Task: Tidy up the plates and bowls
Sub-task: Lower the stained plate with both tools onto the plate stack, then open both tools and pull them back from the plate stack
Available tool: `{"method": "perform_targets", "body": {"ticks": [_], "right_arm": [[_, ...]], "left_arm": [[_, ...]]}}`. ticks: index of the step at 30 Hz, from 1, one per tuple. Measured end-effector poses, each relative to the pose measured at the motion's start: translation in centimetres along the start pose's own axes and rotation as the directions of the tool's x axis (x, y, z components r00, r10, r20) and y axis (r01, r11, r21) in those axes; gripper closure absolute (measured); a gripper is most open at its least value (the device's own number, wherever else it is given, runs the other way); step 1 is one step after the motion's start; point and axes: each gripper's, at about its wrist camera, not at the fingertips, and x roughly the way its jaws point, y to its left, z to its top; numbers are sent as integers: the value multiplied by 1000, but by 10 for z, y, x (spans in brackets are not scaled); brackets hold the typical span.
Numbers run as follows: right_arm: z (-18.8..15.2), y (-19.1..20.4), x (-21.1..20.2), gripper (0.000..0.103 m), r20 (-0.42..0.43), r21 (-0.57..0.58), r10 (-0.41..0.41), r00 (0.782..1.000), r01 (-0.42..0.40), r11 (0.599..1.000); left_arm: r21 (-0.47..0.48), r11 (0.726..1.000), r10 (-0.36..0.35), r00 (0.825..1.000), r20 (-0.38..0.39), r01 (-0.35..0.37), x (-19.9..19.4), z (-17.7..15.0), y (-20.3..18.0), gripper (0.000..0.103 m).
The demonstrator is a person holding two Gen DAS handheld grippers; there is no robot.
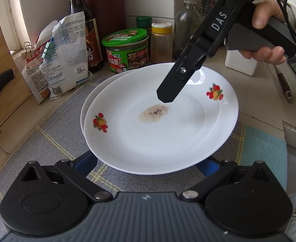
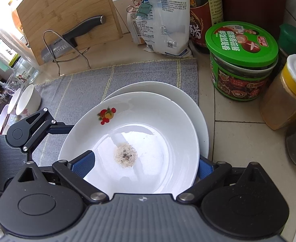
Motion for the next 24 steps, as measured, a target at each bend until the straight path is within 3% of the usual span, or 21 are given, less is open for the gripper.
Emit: {"method": "perform_targets", "body": {"ticks": [12, 18, 22, 24], "right_arm": [[-7, 5, -9, 0, 31, -2, -50, 998, 50, 999], [-11, 15, -6, 0, 47, -44, -114, 992, 116, 992], [-16, 22, 3, 0, 32, -109, -210, 977, 212, 971], [-20, 21, 3, 0, 40, -115, -206, 978, 209, 971]], "left_arm": [[-6, 999, 33, 999, 20, -33, -7, -3, -2, 1], [-33, 998, 51, 998, 36, -49, -17, -6, -2, 1], [-55, 997, 63, 997, 43, -60, -24, -9, -3, 1], [-64, 996, 69, 996, 52, -66, -28, -10, -3, 1]]}}
